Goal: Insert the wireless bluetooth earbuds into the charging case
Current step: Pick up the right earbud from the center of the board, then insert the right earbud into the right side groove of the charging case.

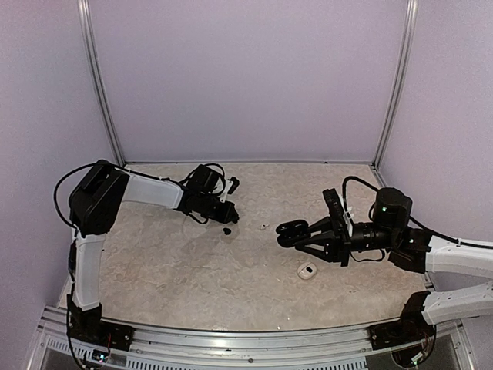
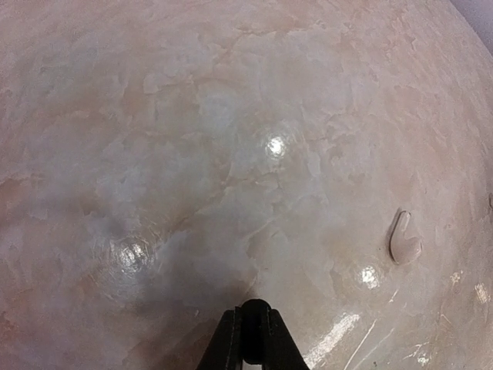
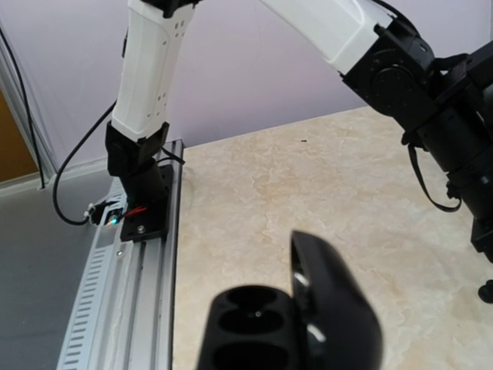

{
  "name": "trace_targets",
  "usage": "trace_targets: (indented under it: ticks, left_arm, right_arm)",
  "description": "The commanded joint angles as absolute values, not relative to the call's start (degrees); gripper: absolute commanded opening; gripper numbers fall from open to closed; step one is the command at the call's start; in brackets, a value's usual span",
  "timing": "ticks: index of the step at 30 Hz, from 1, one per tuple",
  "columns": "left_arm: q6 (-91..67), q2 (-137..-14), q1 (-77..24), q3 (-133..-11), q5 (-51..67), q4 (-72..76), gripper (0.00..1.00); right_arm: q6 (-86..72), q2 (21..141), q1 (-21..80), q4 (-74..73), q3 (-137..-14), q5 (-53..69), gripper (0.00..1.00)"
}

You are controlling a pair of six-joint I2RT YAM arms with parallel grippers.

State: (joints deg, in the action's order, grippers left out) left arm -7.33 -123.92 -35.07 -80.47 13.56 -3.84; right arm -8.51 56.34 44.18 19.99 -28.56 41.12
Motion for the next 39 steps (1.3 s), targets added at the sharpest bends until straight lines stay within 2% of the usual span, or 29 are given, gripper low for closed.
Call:
trace_targets:
  ticks: [1,6,11,17,20,24,32,39]
  left_arm:
    - [-6.6,-126.5,-35.7,-80.8,15.3,-6.5,0.1]
    - [-6.3,-125.6,-35.6,-79.8,15.3,-5.8,0.0]
    - [-4.3,-117.4,-36.1,-73.2,16.6,1.1,0.0]
    - [-1.5,-101.1,-38.3,-64.2,18.6,8.1,0.0]
    - [-1.3,-94.9,-39.8,-62.8,15.4,6.4,0.0]
    - [-0.6,-87.1,-41.1,-60.3,17.7,4.7,0.0]
    - [8.4,-69.0,-52.5,-51.9,17.3,7.3,0.0]
    - [12.1,-64.6,-63.3,-52.5,15.6,3.9,0.0]
  right_arm:
    - [-7.9,55.2,44.1,20.1,-29.2,40.5,0.0]
    - [-7.5,54.9,44.1,19.7,-29.2,40.6,0.0]
    - [-5.9,54.7,44.1,18.8,-29.4,41.4,0.0]
    - [-3.7,54.9,44.3,17.4,-30.6,43.1,0.0]
    - [-2.7,55.1,44.4,16.3,-31.6,43.5,0.0]
    - [-1.2,55.4,45.1,13.6,-33.4,44.3,0.0]
    - [4.8,58.1,48.1,9.0,-37.3,43.5,0.0]
    - [9.8,63.3,53.8,4.5,-41.8,38.6,0.0]
